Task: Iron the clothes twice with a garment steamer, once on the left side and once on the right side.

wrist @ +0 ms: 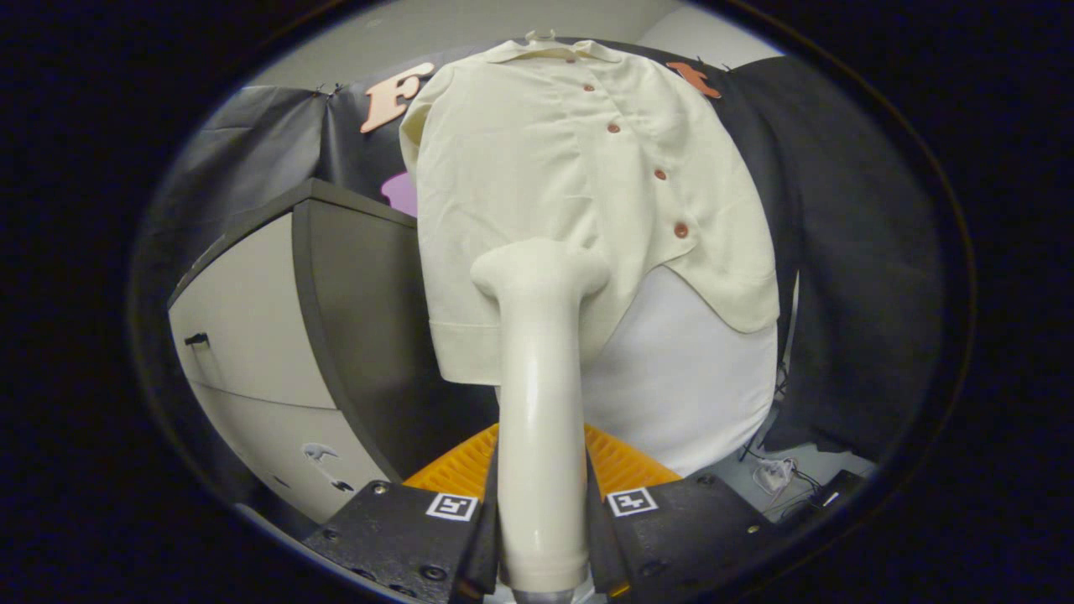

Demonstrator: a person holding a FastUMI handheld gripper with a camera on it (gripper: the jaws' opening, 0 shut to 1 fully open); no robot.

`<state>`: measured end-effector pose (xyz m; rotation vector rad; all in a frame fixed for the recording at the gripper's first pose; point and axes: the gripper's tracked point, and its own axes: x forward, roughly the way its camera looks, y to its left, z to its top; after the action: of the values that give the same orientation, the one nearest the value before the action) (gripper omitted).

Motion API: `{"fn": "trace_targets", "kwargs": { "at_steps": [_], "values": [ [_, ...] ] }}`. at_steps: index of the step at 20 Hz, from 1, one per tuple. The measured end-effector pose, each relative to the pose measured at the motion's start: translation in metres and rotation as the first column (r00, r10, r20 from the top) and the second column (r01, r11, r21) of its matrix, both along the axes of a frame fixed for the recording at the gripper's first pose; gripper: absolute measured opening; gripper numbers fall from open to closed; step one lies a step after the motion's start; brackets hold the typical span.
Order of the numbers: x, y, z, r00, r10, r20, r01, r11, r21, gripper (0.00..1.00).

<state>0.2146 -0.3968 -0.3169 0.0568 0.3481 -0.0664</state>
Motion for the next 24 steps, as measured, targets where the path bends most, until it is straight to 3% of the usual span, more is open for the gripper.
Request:
{"fn": "trace_targets", "kwargs": {
  "at_steps": [8,19,24],
  "values": [
    [-0.028,0.002,0.022,1.0,0.012,-0.01,-0.012,0.999,-0.053,0.42],
    [-0.013,-0.001,0.17,0.992,0.05,0.114,-0.031,0.986,-0.162,0.42],
    [0.015,-0.019,0.221,0.983,0.022,0.18,0.001,0.992,-0.127,0.42]
  ]
}}
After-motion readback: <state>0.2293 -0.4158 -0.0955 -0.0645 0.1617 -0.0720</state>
